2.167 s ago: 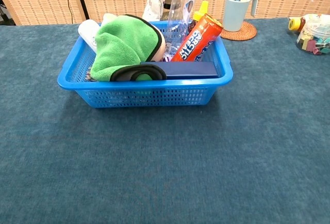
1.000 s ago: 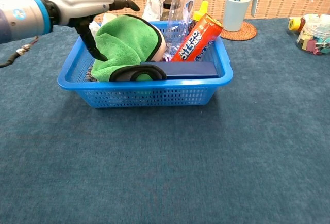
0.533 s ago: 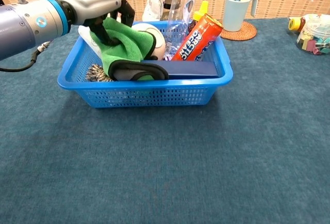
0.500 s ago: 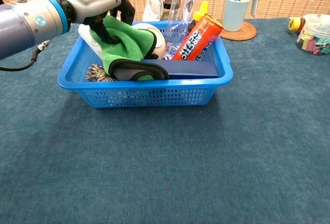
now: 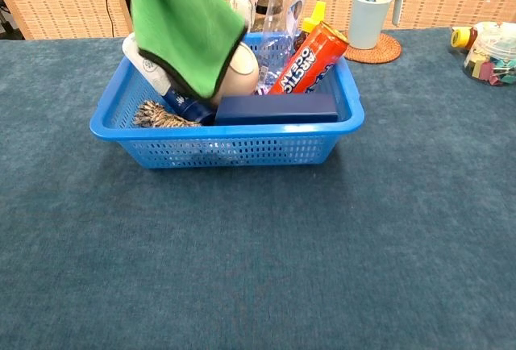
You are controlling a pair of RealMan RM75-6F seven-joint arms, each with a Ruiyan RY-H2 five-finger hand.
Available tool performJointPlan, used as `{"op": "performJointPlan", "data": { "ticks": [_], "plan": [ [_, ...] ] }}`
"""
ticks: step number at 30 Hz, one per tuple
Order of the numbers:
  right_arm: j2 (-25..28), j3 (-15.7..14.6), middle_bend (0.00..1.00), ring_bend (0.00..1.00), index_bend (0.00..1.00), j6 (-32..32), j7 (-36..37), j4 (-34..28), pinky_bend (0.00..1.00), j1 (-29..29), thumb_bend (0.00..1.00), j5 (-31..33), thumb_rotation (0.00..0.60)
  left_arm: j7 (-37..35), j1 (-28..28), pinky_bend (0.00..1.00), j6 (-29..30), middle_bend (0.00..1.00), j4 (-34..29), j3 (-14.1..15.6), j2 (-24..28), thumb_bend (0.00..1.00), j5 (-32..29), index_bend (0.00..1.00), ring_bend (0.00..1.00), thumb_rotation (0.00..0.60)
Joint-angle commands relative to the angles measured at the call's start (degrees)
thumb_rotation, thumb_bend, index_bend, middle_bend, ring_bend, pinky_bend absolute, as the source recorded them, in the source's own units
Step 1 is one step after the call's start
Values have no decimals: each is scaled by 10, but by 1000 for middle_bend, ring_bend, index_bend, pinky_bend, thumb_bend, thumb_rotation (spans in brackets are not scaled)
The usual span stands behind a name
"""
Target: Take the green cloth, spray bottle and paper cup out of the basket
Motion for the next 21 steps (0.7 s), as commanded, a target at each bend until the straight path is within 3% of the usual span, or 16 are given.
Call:
{"op": "performJointPlan", "data": {
  "ticks": [1, 5, 10, 16, 18, 20, 21],
  "plan": [
    [-1, -3, 0, 0, 0, 1, -4, -5, 0, 0, 0, -6, 600, -64, 49, 545, 32, 591, 14, -56, 87, 465, -58, 673, 588, 600],
    [-3, -7, 0, 0, 0, 2, -12, -13, 0, 0, 0, -13, 600, -121, 64, 545, 0, 591, 83, -65, 111, 463, -101, 673, 588, 600],
    [-8, -12, 0, 0, 0, 0, -24, -17, 0, 2, 0, -20, 600, -171, 60, 545, -59, 591, 224, -60, 67, 460, -159, 673, 588, 600],
    [-14, -14, 0, 0, 0, -7, -34, -16, 0, 5, 0, -19, 600, -208, 46, 545, -92, 585, 330, -55, 10, 456, -174, 662, 564, 600],
    [-16, -15, 0, 0, 0, -8, -37, -15, 0, 6, 0, -18, 600, -216, 40, 534, -97, 493, 364, -54, -10, 438, -175, 567, 481, 600],
    [-18, -15, 0, 0, 0, -10, -38, -14, 0, 7, 0, -17, 600, -220, 35, 425, -105, 238, 391, -53, -27, 362, -179, 297, 265, 600],
    [-19, -15, 0, 0, 0, -12, -38, -13, 0, 8, 0, -16, 600, -222, 32, 289, -121, 98, 400, -52, -33, 287, -185, 134, 127, 600]
  ]
}}
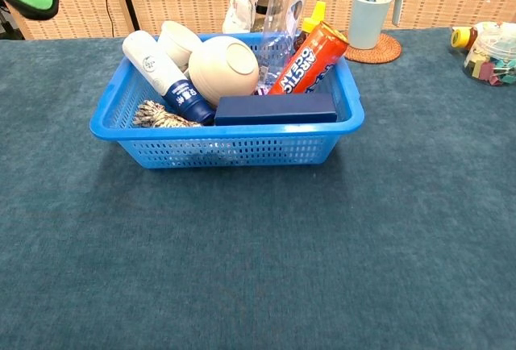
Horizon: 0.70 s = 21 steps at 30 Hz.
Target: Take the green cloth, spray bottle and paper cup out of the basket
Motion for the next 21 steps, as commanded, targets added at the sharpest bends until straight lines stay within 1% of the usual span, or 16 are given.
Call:
{"op": "performJointPlan", "data": {
  "ticks": [1, 2, 3, 4, 6, 8, 15, 18, 21],
  "plan": [
    [-2, -1, 0, 0, 0, -3, -1, 2, 0, 1, 0, 1, 600, -21, -12, 146, -50, 14, 40, 5, -32, 202, -18, 28, 33, 600],
    [-2, -1, 0, 0, 0, -4, -1, 3, 0, 1, 0, 2, 600, -30, -13, 74, -80, 0, 30, 9, -25, 149, -20, 1, 4, 600],
    [-2, -1, 0, 0, 0, -5, -1, 4, 0, 2, 0, 2, 600, -36, -14, 13, -98, 0, 21, 12, -17, 82, -18, 0, 0, 600],
    [-2, -2, 0, 0, 0, -6, 0, 4, 0, 2, 0, 2, 600, -47, -14, 0, -120, 0, 3, 17, -4, 40, -11, 0, 0, 600],
    [-2, -3, 0, 0, 0, -7, 1, 5, 0, 2, 0, 2, 600, -57, -12, 0, -127, 0, -26, 24, 16, 11, 9, 0, 0, 600],
    [-1, -3, 0, 0, 0, -7, 2, 5, 0, 1, 0, 3, 600, -54, -7, 0, -114, 0, -49, 32, 29, 5, 30, 0, 0, 600],
    [3, -3, 0, 0, 0, -6, 5, 0, 0, 0, 0, 2, 600, -13, 8, 0, -63, 0, -139, 52, 69, 5, 75, 0, 0, 600],
    [5, -2, 0, 0, 0, -4, 6, -3, 0, 0, 0, 2, 600, -18, 17, 0, -26, 0, -173, 67, 78, 5, 123, 0, 0, 600],
    [6, -1, 0, 0, 0, -3, 7, -4, 0, -1, 0, 3, 600, -15, 24, 15, 8, 0, -189, 95, 76, 6, 185, 0, 0, 600]
  ]
}}
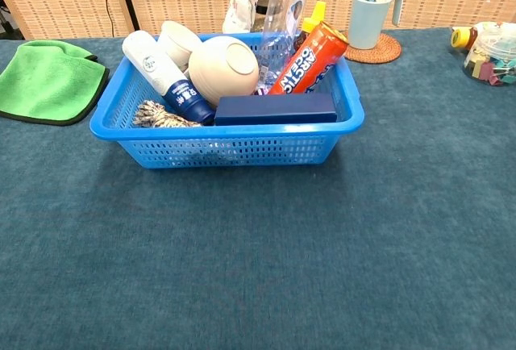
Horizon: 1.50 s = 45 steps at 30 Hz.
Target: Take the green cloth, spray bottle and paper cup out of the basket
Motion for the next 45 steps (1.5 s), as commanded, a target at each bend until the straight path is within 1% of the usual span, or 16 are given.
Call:
{"op": "performJointPlan", "data": {
  "ticks": [1, 2, 3, 5, 7, 9, 11, 15, 21, 25, 26, 32, 45],
  "plan": [
    [1, 0, 0, 0, 0, 0, 1, -1, 0, 0, 0, 1, 600, 8, 14, 25, 54, 0, -33, 47, 1, 6, 89, 0, 0, 600],
    [1, 0, 0, 0, 0, 0, 2, -1, 0, 0, 0, 1, 600, 11, 15, 32, 60, 0, -34, 55, -4, 6, 101, 0, 0, 600],
    [2, 0, 0, 0, 0, 0, 3, -1, 0, -1, 0, 0, 600, 27, 11, 36, 56, 0, -36, 71, -18, 7, 120, 0, 0, 600],
    [3, 0, 0, 0, 0, 0, 5, -1, 0, -1, 0, 0, 600, 43, 6, 42, 58, 0, -30, 77, -42, 11, 126, 0, 1, 600],
    [3, 0, 0, 0, 0, 0, 6, -1, 0, -1, 0, 0, 600, 52, -1, 59, 58, 0, -27, 81, -66, 18, 134, 0, 26, 600],
    [3, 0, 0, 0, 0, 0, 6, -1, 0, -1, 0, 1, 600, 56, -4, 67, 60, 0, -23, 81, -80, 23, 135, 2, 66, 600],
    [4, 1, 0, 0, 0, 0, 6, 0, 0, 0, 0, 2, 600, 65, -9, 78, 62, 5, -20, 82, -97, 30, 137, 34, 102, 600],
    [4, 3, 0, 0, 0, -1, 7, 1, 0, -1, 0, 6, 600, 86, -16, 87, 64, 35, -17, 80, -118, 54, 136, 89, 134, 600],
    [6, 4, 0, 0, 0, -3, 11, 4, 0, 0, 0, 10, 600, 121, -33, 87, 60, 87, -21, 67, -140, 72, 123, 155, 170, 600],
    [6, 4, 0, 0, 0, -2, 12, 3, 0, 0, 0, 9, 600, 146, -44, 87, 48, 171, -15, 65, -156, 79, 111, 261, 212, 600],
    [6, 4, 0, 0, 0, -2, 12, 3, 0, 0, 0, 9, 600, 148, -45, 88, 47, 182, -14, 64, -158, 78, 109, 273, 219, 600],
    [7, 5, 0, 0, 0, -3, 14, 3, 0, 0, 0, 12, 600, 154, -44, 95, 46, 186, 2, 71, -173, 79, 102, 278, 226, 600],
    [7, 6, 0, 0, 0, -3, 13, 2, 0, 0, 0, 14, 600, 168, -56, 96, 34, 188, 32, 71, -203, 78, 87, 282, 229, 600]
  ]
}}
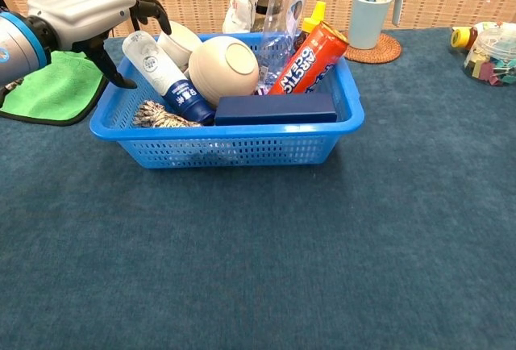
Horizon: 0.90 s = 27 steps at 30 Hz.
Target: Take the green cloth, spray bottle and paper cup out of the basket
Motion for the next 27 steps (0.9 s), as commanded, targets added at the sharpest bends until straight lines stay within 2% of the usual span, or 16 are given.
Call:
{"op": "performJointPlan", "data": {
  "ticks": [1, 7, 12, 18, 22, 27],
  "plan": [
    [0, 0, 0, 0, 0, 0, 0, 1, 0, 0, 0, 1, 600, 1, -3, 96, -2, 188, 6, -1, -6, 79, -2, 282, 228, 600],
    [-1, 2, 0, 0, 0, -2, 2, 3, 0, 1, 0, 4, 600, 4, -10, 96, -8, 197, 18, -1, -19, 80, -7, 293, 238, 600],
    [-1, 2, 0, 0, 0, -4, 4, 5, 0, 1, 0, 6, 600, 7, -10, 100, -11, 266, 25, 1, -24, 88, -10, 369, 285, 600],
    [0, 2, 0, 0, 0, -6, 11, 6, 0, 2, 0, 6, 600, 7, -9, 154, -2, 346, 36, 5, -33, 103, -6, 459, 353, 600],
    [1, 3, 0, 0, 0, -5, 13, 6, 0, 1, 0, 6, 600, 4, -9, 203, 5, 428, 40, 5, -38, 142, -3, 553, 421, 600],
    [1, 3, 0, 0, 0, -3, 13, 6, 0, 1, 0, 5, 600, -12, -5, 238, 35, 470, 39, 1, -38, 208, 12, 603, 461, 600]
  ]
}}
